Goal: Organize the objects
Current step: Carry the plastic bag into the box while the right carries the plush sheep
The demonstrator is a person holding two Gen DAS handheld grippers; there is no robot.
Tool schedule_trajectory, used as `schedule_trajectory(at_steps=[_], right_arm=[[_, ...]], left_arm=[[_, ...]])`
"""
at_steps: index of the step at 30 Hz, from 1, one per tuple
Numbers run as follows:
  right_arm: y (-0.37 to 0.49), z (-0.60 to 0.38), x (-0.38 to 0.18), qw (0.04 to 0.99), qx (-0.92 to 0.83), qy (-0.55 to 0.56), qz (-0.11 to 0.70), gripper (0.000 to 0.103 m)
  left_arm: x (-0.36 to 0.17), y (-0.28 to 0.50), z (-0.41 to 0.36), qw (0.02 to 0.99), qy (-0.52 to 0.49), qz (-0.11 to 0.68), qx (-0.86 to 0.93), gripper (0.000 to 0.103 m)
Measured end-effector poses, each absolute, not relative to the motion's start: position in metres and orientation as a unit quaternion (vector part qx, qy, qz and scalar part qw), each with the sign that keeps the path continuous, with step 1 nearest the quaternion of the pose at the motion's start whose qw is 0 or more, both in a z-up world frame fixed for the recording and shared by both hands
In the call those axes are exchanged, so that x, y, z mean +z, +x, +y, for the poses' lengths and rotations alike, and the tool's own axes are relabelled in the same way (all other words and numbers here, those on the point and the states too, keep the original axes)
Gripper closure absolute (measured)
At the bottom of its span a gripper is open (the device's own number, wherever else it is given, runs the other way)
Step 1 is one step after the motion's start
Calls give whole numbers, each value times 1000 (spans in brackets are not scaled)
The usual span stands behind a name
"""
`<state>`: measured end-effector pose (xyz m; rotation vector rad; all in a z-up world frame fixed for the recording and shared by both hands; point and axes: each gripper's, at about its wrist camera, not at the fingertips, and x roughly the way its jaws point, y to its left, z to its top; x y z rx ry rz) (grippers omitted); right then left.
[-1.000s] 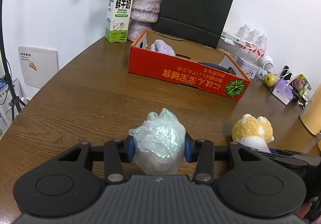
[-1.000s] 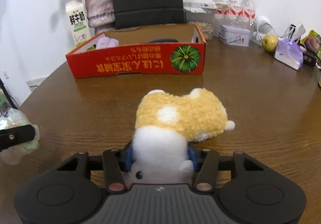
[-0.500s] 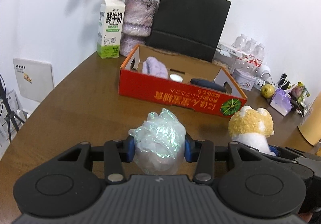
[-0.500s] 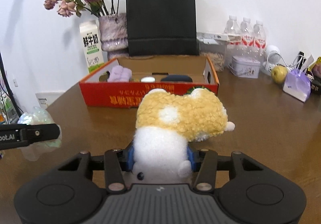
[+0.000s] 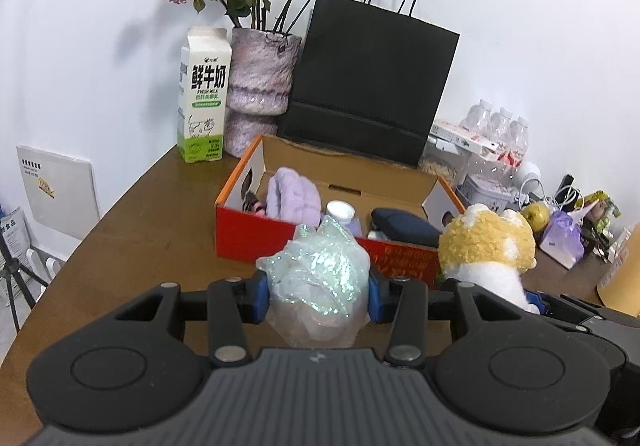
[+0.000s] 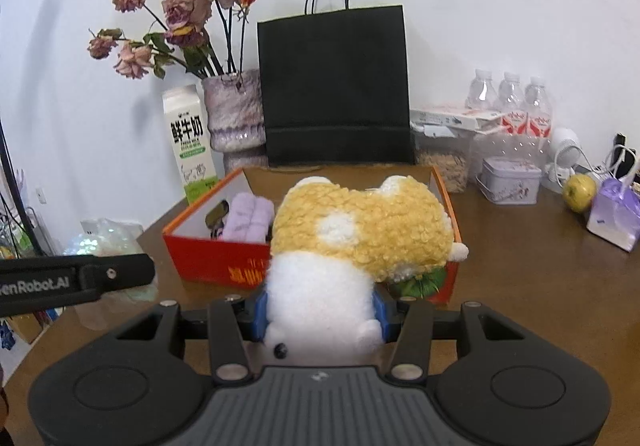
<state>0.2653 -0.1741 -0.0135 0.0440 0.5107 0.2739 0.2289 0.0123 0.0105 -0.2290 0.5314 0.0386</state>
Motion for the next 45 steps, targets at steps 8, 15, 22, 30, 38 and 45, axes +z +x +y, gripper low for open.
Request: schedule_trajectory(at_steps=[8,15,22,30,38,45], right_arm=[[300,-171,-8,960,143,35,238,56],[330,-167,-8,962,146,46,227,56],[356,-160,-15,963,151,59,214,56],[389,-158,-25,958,165,79,219,56],[415,-157,-28,958,167,74,223,56],[436,-158,-32,958,158,70,228,56]], left_arm=[[13,261,15,960,-123,251,24,58],[14,290,17,962,-131,238,35,58],[13,317,21,963,-130,232,38,58],[8,352,23,964,-122,232,36,58],[2,378,17,966,-111,233,27,58],[-2,399,15,967,-100,232,18,58]])
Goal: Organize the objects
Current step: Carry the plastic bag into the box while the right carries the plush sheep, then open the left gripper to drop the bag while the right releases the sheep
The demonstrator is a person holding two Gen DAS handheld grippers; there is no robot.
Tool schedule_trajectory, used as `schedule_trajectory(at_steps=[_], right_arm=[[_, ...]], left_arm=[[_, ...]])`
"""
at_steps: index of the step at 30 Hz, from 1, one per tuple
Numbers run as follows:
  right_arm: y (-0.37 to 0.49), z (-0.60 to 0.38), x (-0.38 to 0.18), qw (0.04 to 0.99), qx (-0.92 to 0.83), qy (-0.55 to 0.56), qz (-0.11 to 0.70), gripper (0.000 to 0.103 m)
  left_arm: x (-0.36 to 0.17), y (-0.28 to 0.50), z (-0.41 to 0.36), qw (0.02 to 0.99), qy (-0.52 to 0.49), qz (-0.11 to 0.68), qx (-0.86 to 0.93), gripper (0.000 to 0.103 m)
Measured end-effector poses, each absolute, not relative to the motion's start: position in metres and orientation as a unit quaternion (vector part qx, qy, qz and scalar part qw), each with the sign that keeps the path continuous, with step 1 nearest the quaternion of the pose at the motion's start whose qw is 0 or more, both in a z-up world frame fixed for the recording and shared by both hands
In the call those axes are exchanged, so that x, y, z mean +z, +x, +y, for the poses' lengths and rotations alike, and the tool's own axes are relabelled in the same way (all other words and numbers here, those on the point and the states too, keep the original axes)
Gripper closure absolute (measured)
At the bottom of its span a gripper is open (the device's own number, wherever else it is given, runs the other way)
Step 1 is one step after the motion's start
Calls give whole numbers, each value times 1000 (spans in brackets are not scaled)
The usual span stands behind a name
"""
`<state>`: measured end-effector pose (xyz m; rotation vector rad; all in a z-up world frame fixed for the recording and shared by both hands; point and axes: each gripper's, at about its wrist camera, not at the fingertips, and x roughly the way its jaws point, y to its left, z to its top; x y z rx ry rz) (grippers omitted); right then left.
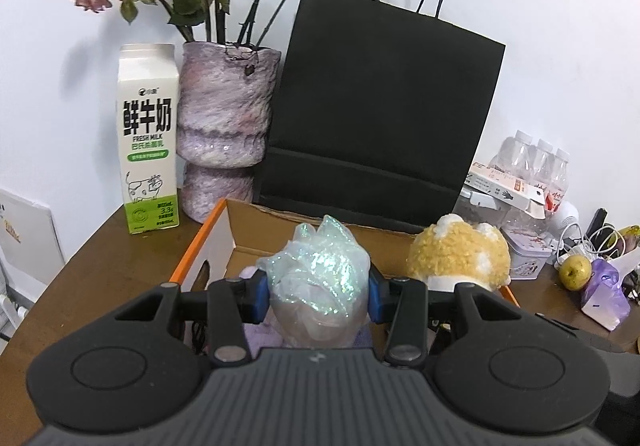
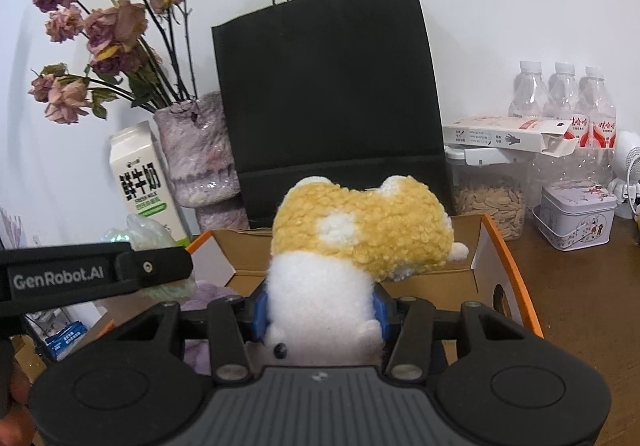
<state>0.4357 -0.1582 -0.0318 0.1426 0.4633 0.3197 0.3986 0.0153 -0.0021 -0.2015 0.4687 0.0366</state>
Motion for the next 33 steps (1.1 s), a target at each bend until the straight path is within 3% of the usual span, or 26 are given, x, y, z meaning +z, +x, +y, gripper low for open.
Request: schedule_trajectory(at_steps=[7,13,17,21,25,33], right_arm=[[453,-156,-37,957,156,57,238,56],[463,-154,-42,955,152,47,251,51],[465,-155,-45,954,145,45,259,45],[464,-156,-45,956,137,42,257,19],[465,-157,-45,957,130,39,258,0],[463,-157,-46,958,123,30,257,0]], left_arm=[[-7,419,15,968,-87,236,18,57],[-12,428,16,968,-68,240,23,49],[-15,430,19,967,-63,244,27,31],[-11,426,20,971,-55,230,37,2],[-9,424,21,973,-53,221,43,0],[-11,424,29,970,-62,226,57,0]])
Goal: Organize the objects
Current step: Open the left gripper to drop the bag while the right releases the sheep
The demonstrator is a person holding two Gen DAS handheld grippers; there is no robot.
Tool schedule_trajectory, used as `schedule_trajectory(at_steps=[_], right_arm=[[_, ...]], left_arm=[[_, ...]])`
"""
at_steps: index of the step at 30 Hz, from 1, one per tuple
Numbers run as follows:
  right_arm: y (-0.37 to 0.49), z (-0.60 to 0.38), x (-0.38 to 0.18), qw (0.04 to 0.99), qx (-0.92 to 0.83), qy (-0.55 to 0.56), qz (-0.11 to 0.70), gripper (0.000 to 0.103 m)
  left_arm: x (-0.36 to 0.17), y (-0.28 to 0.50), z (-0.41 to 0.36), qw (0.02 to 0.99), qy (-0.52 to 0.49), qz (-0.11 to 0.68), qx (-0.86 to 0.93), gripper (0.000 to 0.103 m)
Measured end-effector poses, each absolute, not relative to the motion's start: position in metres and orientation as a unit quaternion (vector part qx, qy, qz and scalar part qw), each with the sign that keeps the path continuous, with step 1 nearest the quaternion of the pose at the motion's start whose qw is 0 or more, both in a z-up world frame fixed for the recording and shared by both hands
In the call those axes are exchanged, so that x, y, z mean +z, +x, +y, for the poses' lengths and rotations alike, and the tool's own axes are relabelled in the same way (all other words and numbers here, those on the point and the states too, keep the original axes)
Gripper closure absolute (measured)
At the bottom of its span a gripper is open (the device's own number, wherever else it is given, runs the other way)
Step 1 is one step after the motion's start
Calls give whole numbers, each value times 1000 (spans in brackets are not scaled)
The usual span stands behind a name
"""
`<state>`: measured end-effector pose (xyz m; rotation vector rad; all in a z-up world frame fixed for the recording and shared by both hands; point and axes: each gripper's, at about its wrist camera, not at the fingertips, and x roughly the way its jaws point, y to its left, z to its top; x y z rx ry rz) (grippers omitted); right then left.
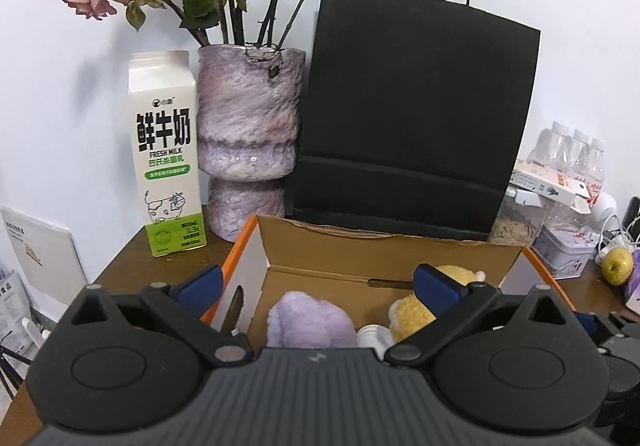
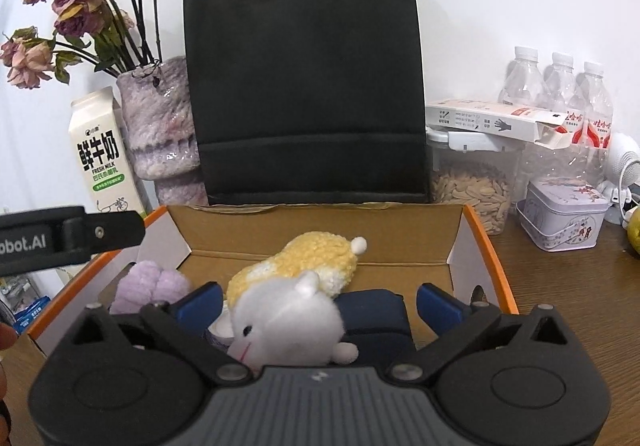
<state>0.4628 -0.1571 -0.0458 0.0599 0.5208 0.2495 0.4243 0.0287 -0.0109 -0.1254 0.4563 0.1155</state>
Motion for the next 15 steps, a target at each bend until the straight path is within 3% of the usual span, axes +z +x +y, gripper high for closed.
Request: schedule_trajectory(at_steps=[15], right_arm=[[441,-164,-43,961,118,12,248,0]], left_arm=[[-8,401,38,970,-58,230,55,0]])
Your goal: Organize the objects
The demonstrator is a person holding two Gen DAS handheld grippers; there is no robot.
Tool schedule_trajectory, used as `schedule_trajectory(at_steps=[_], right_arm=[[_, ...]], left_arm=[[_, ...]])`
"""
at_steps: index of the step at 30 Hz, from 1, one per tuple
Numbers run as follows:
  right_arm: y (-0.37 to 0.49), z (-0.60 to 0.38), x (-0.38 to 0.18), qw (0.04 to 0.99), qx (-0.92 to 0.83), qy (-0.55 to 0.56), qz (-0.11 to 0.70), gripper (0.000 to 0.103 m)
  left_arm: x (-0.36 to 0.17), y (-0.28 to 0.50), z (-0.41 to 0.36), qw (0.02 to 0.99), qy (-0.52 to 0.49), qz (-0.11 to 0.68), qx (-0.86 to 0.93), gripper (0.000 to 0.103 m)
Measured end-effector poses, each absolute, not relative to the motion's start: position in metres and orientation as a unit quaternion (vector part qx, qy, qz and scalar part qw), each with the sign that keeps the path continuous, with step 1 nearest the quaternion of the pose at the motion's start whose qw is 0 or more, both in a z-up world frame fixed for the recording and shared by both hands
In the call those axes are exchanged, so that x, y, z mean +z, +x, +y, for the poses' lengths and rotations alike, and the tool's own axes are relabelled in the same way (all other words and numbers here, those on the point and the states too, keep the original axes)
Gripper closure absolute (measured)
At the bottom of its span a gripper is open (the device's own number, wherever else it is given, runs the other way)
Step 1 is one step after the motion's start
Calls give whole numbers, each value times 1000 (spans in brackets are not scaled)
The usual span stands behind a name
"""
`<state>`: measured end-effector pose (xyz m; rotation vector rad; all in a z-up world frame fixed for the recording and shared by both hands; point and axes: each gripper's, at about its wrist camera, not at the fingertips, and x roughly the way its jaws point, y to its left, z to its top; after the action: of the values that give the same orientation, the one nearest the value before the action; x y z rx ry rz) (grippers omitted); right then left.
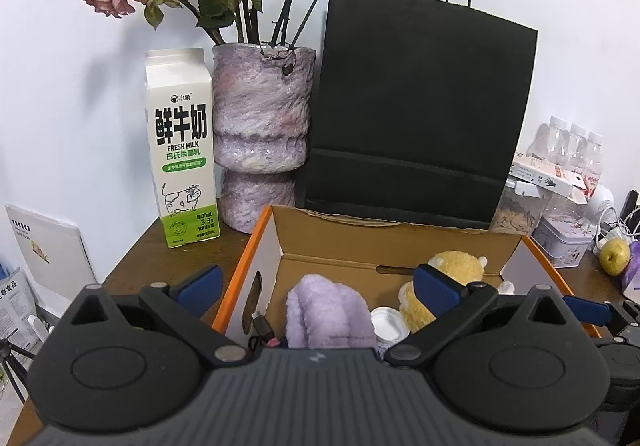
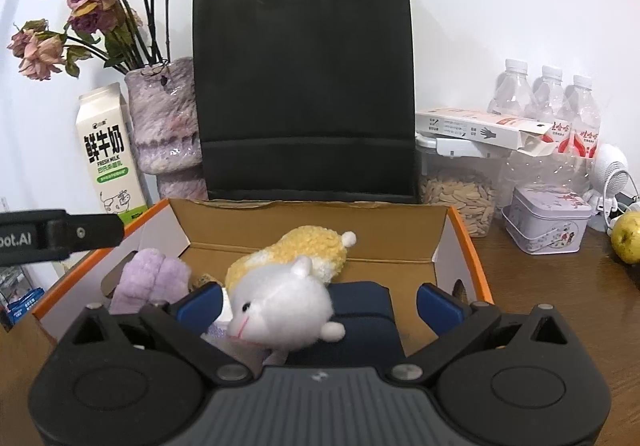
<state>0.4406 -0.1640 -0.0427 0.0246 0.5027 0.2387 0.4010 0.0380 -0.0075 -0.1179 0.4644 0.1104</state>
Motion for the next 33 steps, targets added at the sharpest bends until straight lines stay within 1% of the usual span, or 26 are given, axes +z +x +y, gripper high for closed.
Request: schedule_trajectory(at_steps=[20,24,33], right_arm=[[365,-187,-36,962,124,16,242,0],[343,-193,-35,961,124,20,246,0],[285,-195,-22,960,131,11,246,0]], left_arm=[[-10,323,40,969,-33,239,55,0],[-11,299,38,965,-34,255,54,0],[-6,236,38,963,-43,262,49,0]])
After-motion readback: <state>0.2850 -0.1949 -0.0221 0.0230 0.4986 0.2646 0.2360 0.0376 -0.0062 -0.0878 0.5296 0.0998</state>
